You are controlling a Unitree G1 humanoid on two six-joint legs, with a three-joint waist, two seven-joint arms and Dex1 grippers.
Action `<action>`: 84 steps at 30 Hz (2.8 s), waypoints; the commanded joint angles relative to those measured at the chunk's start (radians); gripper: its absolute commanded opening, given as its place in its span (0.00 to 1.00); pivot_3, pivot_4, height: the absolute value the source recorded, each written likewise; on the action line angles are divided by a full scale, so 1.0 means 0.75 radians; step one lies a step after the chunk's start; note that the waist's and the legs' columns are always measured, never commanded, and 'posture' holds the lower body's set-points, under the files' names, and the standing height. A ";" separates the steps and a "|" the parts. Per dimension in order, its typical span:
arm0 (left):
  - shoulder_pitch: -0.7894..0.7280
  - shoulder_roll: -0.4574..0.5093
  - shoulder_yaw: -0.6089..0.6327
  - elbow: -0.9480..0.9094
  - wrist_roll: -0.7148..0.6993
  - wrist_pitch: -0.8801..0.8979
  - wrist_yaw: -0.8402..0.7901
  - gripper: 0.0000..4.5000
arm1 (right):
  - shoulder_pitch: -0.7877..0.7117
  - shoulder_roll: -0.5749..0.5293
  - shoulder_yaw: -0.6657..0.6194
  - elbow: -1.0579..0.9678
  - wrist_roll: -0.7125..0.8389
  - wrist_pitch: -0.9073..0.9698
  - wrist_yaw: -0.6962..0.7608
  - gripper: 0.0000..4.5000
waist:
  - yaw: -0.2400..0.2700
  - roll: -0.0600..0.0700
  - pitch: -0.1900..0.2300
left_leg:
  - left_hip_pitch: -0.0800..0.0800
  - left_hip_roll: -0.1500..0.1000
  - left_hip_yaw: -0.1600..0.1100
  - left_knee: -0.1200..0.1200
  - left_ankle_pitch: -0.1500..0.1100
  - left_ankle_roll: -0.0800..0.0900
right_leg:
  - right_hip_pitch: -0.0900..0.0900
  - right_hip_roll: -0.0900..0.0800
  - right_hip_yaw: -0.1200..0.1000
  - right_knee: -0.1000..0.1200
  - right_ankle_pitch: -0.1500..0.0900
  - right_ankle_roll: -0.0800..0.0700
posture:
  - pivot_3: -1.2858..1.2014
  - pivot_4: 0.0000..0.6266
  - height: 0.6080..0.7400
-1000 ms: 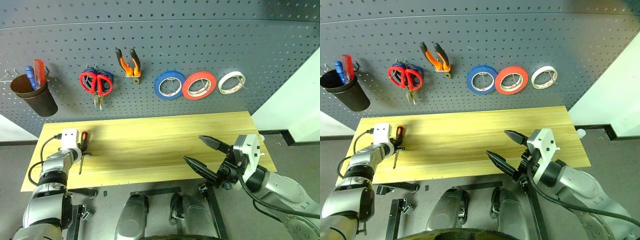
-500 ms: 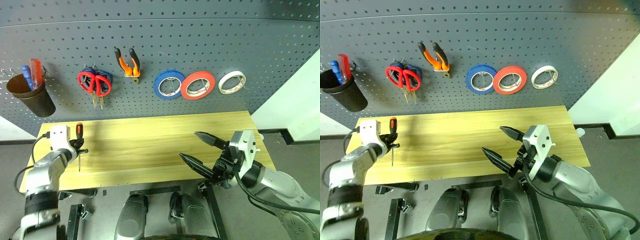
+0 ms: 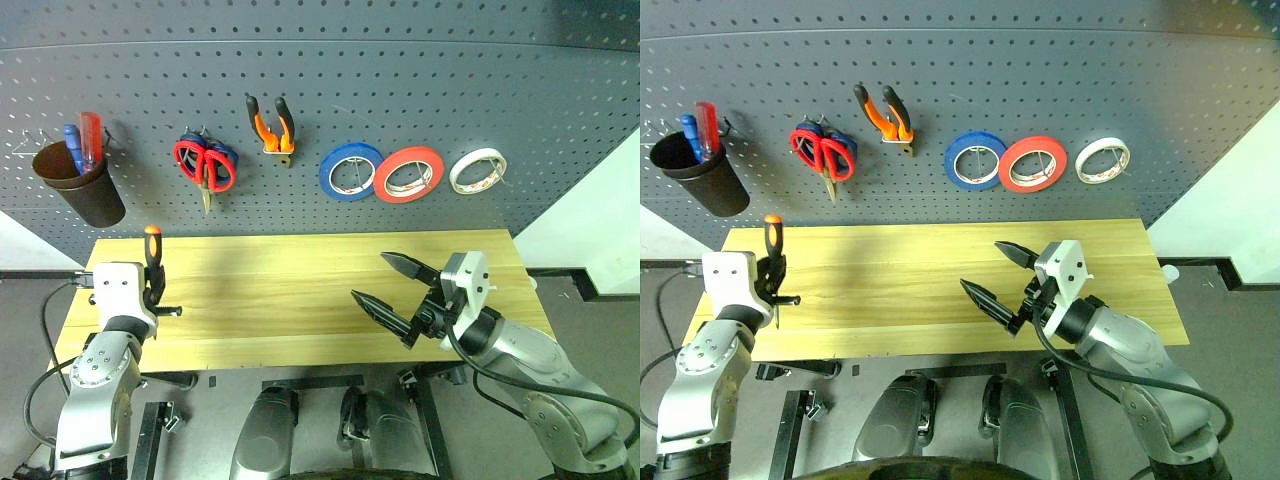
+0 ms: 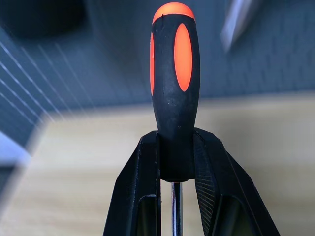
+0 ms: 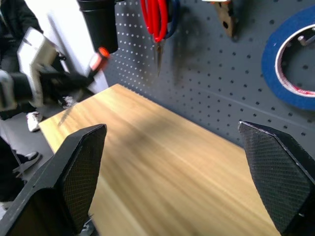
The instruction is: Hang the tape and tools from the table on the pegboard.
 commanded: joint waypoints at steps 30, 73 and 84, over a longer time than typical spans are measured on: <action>-1.432 0.341 -0.140 1.564 0.355 -1.157 0.159 0.12 | -0.106 0.160 -0.010 -0.005 0.063 -0.136 0.083 1.00 | 0.344 -0.003 -0.133 | -0.007 -0.001 0.001 0.021 -0.002 0.003 | 0.005 0.005 -0.015 0.003 0.005 0.002 | 0.65 0.11 0.51; -1.602 0.304 -0.246 2.042 0.384 -1.328 0.202 0.99 | -0.022 0.132 0.010 -0.118 0.022 -0.055 -0.050 1.00 | 0.209 -0.004 -0.132 | -0.007 0.001 0.002 0.034 -0.003 0.006 | 0.005 0.002 -0.012 0.014 0.008 0.006 | 0.63 0.17 0.51; -1.489 0.262 -0.207 1.486 0.124 -1.188 -0.062 0.99 | -0.032 0.142 0.015 -0.080 -0.011 -0.094 -0.028 1.00 | 0.204 -0.003 -0.133 | -0.010 0.002 0.002 0.043 -0.004 0.007 | 0.004 0.002 -0.011 0.020 0.008 0.006 | 0.64 0.10 0.51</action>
